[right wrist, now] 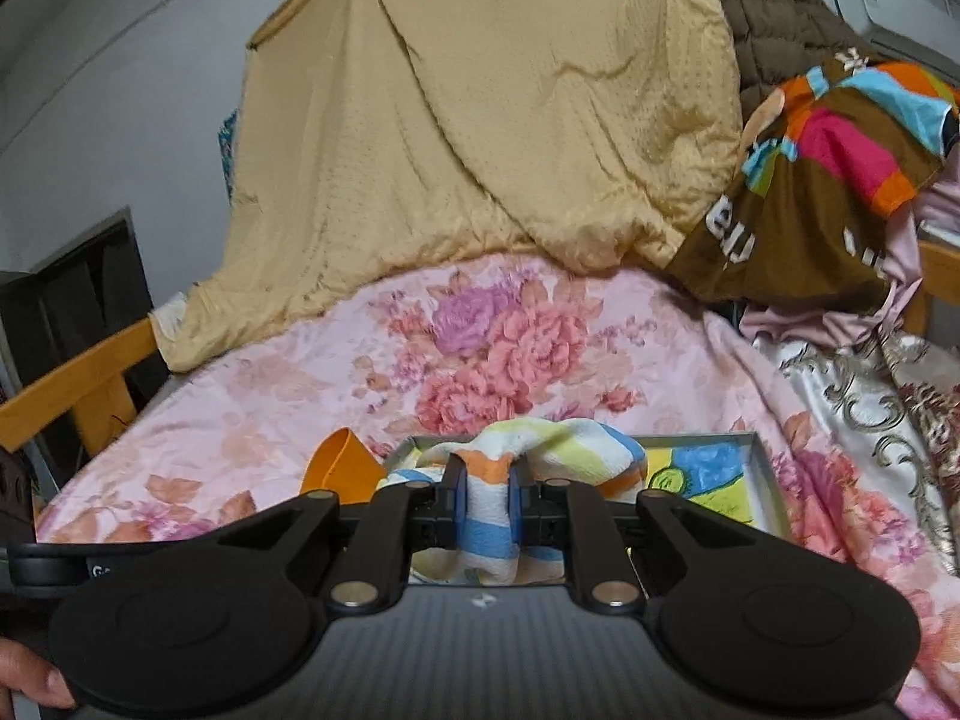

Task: Organize soft objects
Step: 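Lift the orange cup with the left gripper while the right carries the striped sock to the tray, then open both grippers to release the orange cup and striped sock in the tray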

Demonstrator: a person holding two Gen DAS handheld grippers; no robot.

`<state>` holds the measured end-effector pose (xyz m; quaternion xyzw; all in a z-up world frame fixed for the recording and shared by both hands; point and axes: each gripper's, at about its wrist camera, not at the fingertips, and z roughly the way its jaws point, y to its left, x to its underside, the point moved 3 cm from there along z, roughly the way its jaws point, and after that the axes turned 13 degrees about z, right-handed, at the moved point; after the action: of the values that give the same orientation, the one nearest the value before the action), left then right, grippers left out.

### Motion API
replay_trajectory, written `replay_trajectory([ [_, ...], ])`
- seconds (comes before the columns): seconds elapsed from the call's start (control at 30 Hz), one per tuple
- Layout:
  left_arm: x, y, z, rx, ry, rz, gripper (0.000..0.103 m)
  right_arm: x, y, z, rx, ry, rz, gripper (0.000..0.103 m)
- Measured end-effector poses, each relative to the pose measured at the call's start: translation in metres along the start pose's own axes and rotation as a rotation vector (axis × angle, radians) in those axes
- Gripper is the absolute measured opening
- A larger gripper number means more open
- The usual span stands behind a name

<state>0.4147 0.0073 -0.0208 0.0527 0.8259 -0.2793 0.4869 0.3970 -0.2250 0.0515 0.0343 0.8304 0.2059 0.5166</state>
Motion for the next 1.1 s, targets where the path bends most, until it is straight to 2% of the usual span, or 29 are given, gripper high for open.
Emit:
replay_trajectory([
  [0.1,0.009,0.013,0.011,-0.036,0.050,-0.001,0.015,0.011,0.004,0.019,0.015,0.043,-0.009,0.015],
  [0.33,0.018,0.027,0.019,-0.044,0.051,-0.035,0.016,0.033,0.017,0.045,0.061,0.116,-0.033,0.015],
  [0.47,0.020,0.028,0.023,-0.084,0.064,0.001,0.018,0.040,0.021,0.054,0.090,0.131,-0.048,0.015],
  [0.73,0.019,0.023,0.025,-0.105,0.075,0.056,0.025,0.048,0.015,0.063,0.141,0.160,-0.046,0.018],
  [1.03,0.015,0.013,0.018,-0.111,0.072,0.080,0.035,0.047,0.011,0.056,0.130,0.167,-0.023,0.032],
  [1.1,0.014,0.010,0.015,-0.111,0.068,0.084,0.040,0.048,0.011,0.053,0.129,0.170,-0.022,0.034],
])
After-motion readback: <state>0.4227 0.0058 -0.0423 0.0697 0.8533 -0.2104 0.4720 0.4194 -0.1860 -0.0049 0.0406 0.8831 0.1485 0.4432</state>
